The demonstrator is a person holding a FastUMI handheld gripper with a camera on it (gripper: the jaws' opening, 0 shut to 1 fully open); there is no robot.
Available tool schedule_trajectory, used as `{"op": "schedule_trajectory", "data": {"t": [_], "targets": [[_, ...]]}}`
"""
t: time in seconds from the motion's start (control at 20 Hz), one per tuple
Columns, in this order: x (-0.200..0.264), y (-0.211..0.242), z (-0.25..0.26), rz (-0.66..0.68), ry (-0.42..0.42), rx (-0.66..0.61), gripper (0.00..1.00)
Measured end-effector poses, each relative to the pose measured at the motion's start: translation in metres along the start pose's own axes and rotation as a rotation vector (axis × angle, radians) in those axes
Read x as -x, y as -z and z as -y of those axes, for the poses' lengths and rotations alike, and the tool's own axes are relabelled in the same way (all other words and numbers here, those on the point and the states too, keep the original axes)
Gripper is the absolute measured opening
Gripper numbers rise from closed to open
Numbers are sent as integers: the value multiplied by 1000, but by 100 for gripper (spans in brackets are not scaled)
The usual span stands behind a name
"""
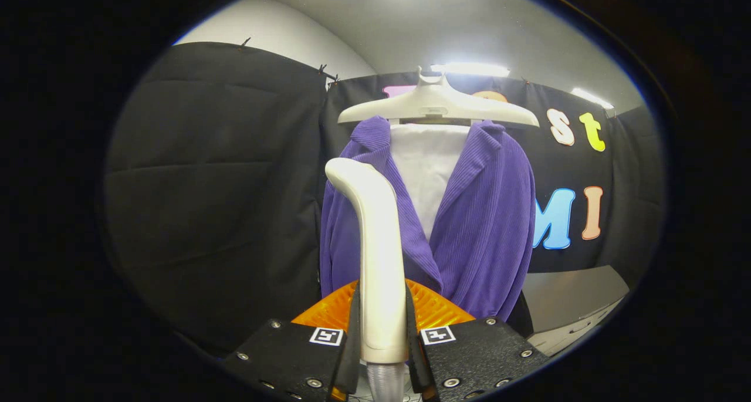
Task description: Iron the clothes twice with a garment steamer, once on the left side and once on the right side.
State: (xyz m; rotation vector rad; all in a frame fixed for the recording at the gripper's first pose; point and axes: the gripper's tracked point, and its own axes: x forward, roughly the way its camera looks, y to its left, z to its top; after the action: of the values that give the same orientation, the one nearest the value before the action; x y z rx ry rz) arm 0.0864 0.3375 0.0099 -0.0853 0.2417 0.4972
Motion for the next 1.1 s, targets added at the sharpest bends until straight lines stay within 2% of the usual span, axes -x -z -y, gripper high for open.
{"op": "schedule_trajectory", "data": {"t": [0.55,0.75,1.1], "targets": [[3,69,0,-69,17,63,34],[-3,109,-4,-144,-4,58,34],[1,168,0,-226,9,135,34]]}}
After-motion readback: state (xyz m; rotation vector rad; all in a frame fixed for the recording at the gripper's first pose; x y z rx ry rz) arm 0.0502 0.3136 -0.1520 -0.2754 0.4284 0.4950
